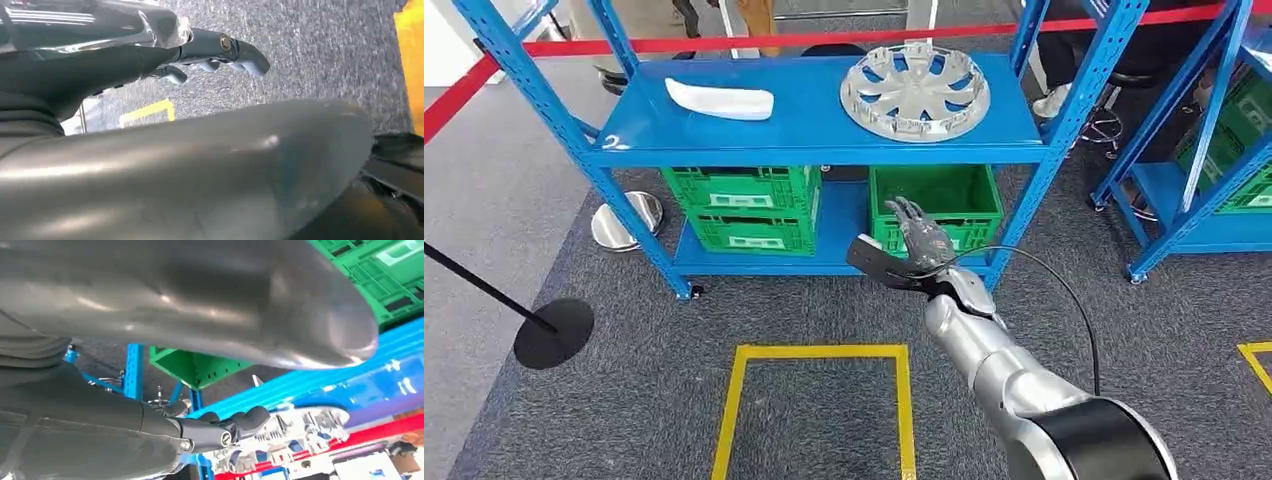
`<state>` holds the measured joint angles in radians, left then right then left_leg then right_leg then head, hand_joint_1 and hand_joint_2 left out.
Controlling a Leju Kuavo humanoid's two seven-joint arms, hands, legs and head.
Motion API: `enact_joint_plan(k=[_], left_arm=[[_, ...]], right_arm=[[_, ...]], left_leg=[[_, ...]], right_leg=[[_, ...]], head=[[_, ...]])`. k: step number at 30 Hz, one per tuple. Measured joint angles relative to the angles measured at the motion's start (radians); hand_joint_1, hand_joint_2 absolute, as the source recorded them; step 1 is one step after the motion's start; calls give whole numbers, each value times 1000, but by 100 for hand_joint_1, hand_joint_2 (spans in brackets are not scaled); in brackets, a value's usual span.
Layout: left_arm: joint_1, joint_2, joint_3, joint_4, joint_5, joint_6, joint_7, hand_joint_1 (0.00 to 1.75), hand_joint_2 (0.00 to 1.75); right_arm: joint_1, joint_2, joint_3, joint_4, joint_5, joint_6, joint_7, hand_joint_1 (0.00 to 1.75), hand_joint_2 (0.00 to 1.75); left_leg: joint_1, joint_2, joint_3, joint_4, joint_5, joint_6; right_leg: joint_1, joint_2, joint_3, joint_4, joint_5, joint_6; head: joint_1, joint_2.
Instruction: Take the parts from the cabinet and place them on the table.
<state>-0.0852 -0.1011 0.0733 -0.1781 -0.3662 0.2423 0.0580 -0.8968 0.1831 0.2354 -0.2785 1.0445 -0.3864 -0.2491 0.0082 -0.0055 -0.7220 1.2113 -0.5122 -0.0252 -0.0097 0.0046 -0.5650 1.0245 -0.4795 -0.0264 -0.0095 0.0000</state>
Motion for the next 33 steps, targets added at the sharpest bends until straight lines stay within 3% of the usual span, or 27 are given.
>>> enact_joint_plan(k=[2,3,4,5,8,9,11,12,13,14,15,17,18,19,22,23,24,25,27,28,29,30,32,33], left_arm=[[-7,8,15,0,13,9,-15,0,0],[-12,10,24,0,18,10,-23,0,0],[-20,13,30,-1,21,13,-30,0,0],[-24,16,35,-2,22,17,-33,0,0],[-26,24,47,-2,22,18,-37,0,0],[-28,26,48,-2,18,18,-38,0,0],[-30,28,50,-2,9,17,-37,0,0],[-29,31,50,-2,6,16,-32,0,0],[-28,33,50,-2,2,16,-27,0,0],[-25,35,50,-2,-2,14,-21,0,0],[-22,38,50,-2,-6,9,-14,0,0],[-20,39,49,-2,-14,1,-5,0,0],[-19,39,49,0,-21,-5,2,0,0],[-20,40,48,0,-24,-10,6,0,0],[-17,36,47,0,-37,-23,16,0,0],[-16,38,47,0,-44,-24,20,0,0],[-16,36,46,0,-49,-25,23,0,0],[-17,34,46,0,-53,-27,25,0,0],[-17,33,42,0,-57,-35,28,0,0],[-17,31,40,0,-62,-40,31,0,0],[-16,30,38,0,-63,-45,32,0,0],[-16,29,37,0,-63,-45,33,0,0],[-19,27,32,0,-64,-46,33,0,0],[-20,26,32,0,-65,-47,33,0,0]], right_arm=[[-2,6,-3,0,-4,1,-12,0,0],[-5,10,-5,0,-6,2,-17,0,0],[-10,14,-6,-1,-6,4,-19,0,0],[-10,17,-7,-1,-6,8,-19,0,0],[-17,28,-9,-4,-10,10,-17,0,0],[-23,30,-10,-4,-10,10,-17,0,0],[-24,30,-14,-4,-13,10,-16,0,0],[-20,30,-16,-4,-15,10,-16,0,0],[-15,29,-18,-4,-16,11,-16,0,0],[-11,27,-18,-4,-16,12,-16,0,0],[-10,26,-19,-4,-16,17,-16,0,0],[-13,20,-21,-4,-5,21,-8,0,0],[-14,14,-21,-3,11,21,4,0,0],[-17,12,-20,-2,22,24,12,0,0],[-21,-7,-13,-2,61,25,48,0,0],[-22,-12,-10,-4,68,27,54,0,0],[-28,-18,-7,-4,71,27,55,0,0],[-33,-21,-6,-4,71,28,56,0,0],[-33,-29,-5,-3,66,32,58,0,0],[-30,-35,-5,-3,65,32,58,0,0],[-28,-39,-5,-3,65,33,58,0,0],[-28,-42,-5,-3,64,33,57,0,0],[-30,-48,-5,-3,65,33,57,0,0],[-31,-50,-5,-3,64,33,57,0,0]], left_leg=[[0,2,64,-175,120,3],[-5,3,70,-190,87,6],[-8,6,80,-198,63,15],[-9,5,81,-201,89,22],[-1,5,95,-208,85,37],[0,5,99,-208,79,45],[-1,4,106,-208,69,53],[-1,2,110,-208,64,55],[-2,-1,118,-208,58,55],[-2,-3,128,-208,50,54],[-4,-5,141,-208,42,53],[-7,-7,166,-208,23,50],[-9,-8,167,-207,15,45],[-13,-11,166,-204,11,38],[-10,-8,170,-212,5,23],[-7,-6,167,-208,-2,18],[-8,-3,157,-176,-17,12],[-4,-3,123,-113,-44,8],[2,-1,24,50,-95,-1],[4,0,-13,96,-95,-3],[5,0,-24,90,-71,-4],[6,1,-11,42,-29,-4],[7,1,64,-137,79,-3],[7,2,92,-197,93,-2]], right_leg=[[0,0,24,-1,-17,6],[4,0,29,-1,-22,12],[5,1,22,-1,-26,18],[6,1,23,-1,-33,25],[4,0,29,5,-49,41],[3,0,6,54,-67,46],[3,0,-96,222,-124,53],[3,0,-144,295,-139,55],[3,0,-176,328,-132,54],[3,0,-184,313,-101,50],[3,0,-168,252,-48,45],[6,0,-105,65,74,29],[11,-2,-87,27,79,21],[12,-1,-75,-3,64,22],[14,3,-73,-2,59,12],[3,3,-62,-9,60,9],[1,2,-54,-11,55,2],[0,3,-51,-11,52,-2],[0,3,-44,-11,44,-3],[0,3,-41,-11,40,-2],[-1,3,-35,-11,36,0],[-2,4,-28,-11,31,2],[-6,4,-8,-11,19,10],[-6,4,-3,-11,13,17]], head=[[0,0],[2,0],[-2,0],[1,0],[0,0],[3,0],[2,0],[3,0],[3,0],[3,0],[3,0],[3,0],[2,0],[0,0],[-1,0],[-1,0],[-6,0],[-8,0],[-7,0],[-9,0],[-7,0],[-8,0],[-9,0],[-8,0]])
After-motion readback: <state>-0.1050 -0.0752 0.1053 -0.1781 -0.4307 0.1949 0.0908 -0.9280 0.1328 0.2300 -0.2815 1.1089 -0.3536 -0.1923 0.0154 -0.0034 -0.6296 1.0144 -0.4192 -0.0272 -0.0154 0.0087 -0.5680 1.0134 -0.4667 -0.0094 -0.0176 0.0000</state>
